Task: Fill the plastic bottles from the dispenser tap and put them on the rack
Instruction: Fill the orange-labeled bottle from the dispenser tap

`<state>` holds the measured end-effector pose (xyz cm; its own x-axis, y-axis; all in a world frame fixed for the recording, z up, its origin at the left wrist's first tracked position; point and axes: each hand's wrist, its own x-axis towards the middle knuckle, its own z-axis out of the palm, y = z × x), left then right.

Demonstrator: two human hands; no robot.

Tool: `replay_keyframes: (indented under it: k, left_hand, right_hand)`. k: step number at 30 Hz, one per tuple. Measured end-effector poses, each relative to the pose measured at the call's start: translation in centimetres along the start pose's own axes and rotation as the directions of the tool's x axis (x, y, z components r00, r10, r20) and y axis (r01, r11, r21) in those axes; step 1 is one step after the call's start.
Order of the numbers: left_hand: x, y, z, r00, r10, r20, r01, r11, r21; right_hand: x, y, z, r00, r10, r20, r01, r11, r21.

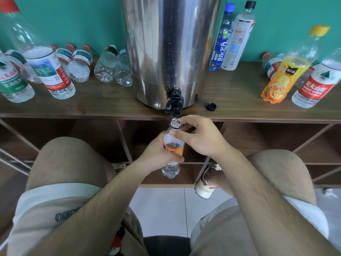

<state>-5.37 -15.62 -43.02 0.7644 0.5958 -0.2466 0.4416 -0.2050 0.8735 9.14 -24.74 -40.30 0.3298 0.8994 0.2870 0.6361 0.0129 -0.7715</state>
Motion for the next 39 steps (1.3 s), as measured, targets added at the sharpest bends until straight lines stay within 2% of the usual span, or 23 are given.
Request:
replay_keyframes:
  k: [39]
  left_hand:
    - [-0.03,0.15,0.18,1.0,-0.019,-0.012,0.02,1.0,0.018]
  right_hand:
    - [0.04,-0.51,-0.24,0.999,0.039,0.024,-0.039,0.999,-0.006]
